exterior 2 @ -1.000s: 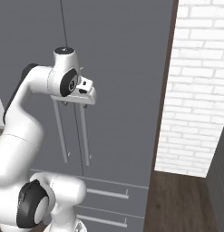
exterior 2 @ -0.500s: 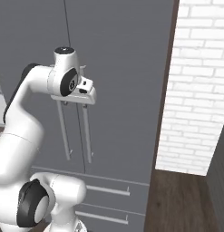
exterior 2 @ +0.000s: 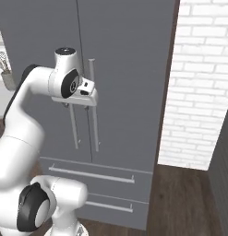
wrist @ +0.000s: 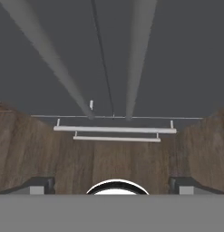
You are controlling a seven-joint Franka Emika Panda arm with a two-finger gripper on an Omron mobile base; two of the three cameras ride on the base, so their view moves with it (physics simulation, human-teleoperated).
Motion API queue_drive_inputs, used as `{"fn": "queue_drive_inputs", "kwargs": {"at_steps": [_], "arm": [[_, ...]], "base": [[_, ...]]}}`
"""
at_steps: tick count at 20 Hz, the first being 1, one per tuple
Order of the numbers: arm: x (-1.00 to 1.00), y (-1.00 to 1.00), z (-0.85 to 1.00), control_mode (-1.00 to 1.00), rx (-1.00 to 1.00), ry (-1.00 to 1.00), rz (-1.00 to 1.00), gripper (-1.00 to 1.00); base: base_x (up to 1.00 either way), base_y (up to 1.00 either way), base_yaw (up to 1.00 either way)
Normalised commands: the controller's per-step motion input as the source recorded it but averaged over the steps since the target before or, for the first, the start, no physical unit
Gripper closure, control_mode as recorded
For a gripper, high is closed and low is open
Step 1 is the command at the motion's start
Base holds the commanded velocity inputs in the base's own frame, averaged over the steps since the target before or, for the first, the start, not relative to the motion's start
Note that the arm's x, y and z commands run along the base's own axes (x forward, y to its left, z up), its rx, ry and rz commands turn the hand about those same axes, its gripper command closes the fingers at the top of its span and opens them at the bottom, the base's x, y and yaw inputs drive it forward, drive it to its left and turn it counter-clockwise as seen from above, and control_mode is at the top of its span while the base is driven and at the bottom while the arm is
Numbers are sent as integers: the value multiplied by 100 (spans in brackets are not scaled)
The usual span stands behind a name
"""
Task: Take the strawberry from the fridge and place it on top of the pancake, located on the dining counter.
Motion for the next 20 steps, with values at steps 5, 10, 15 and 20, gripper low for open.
{"fn": "queue_drive_inputs", "kwargs": {"at_steps": [5,10,15,20], "arm": [[0,0,0,100,0,0,0,-100],[0,0,0,100,0,0,0,-100],[0,0,0,100,0,0,0,-100],[0,0,0,100,0,0,0,-100]], "base": [[-44,0,-4],[-31,0,-9],[-34,0,-5],[-36,0,0]]}}
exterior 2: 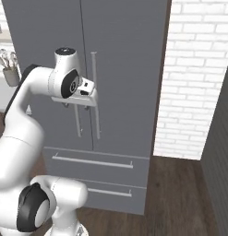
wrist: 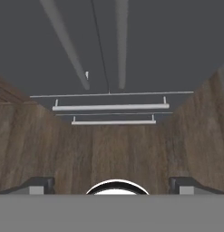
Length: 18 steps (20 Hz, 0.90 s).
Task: Take the strawberry from the fridge and place it on top of the pancake, located on the dining counter.
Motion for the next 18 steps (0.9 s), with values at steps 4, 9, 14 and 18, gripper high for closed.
{"fn": "queue_drive_inputs", "kwargs": {"at_steps": [4,9,14,18], "arm": [[0,0,0,100,0,0,0,-100],[19,0,-12,-100,0,-9,0,-100],[86,-3,-23,-100,0,-29,0,-100],[90,-1,-22,-100,-1,-37,0,-100]], "base": [[-4,0,0],[1,0,0],[0,0,0],[0,0,0]]}}
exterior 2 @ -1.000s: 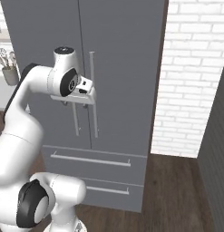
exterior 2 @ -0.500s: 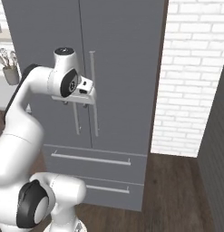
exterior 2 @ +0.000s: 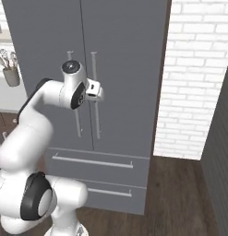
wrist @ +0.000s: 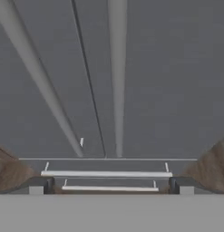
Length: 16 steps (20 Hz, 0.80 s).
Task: Take the strawberry from the fridge and place it on top of the pancake, located on the dining counter.
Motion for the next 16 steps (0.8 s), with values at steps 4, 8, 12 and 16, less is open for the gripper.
{"fn": "queue_drive_inputs", "kwargs": {"at_steps": [4,8,12,16], "arm": [[62,0,-7,-100,-2,-22,0,-100],[83,0,-3,-100,-1,-3,0,-100],[74,0,-4,-100,-3,0,0,-100],[47,0,-12,-100,-1,-8,0,-100]], "base": [[0,0,0],[0,0,0],[0,0,0],[0,0,0]]}}
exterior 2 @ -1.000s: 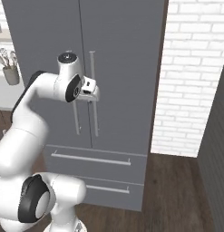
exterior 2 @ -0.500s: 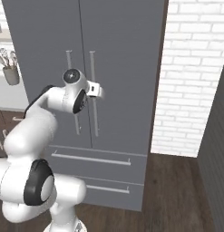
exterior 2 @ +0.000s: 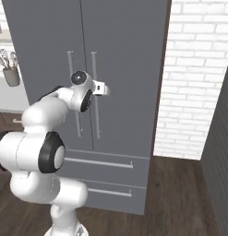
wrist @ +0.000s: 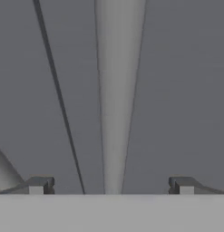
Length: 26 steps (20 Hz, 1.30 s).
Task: Take the strawberry from the fridge and place it on top of the pancake, located on the dining counter.
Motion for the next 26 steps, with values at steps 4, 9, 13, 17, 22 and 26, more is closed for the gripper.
{"fn": "queue_drive_inputs", "kwargs": {"at_steps": [4,9,13,17,22,26], "arm": [[33,-2,-29,-100,-2,-25,0,-100],[51,-12,-18,-100,0,-12,0,-100],[24,-6,0,-100,0,-1,0,-100],[23,-12,0,-100,0,0,0,-100],[13,-9,0,-100,0,7,0,100],[-10,-15,4,-100,0,15,-5,100]], "base": [[0,0,0],[0,0,0],[0,0,0],[0,0,0],[0,0,0],[0,0,0]]}}
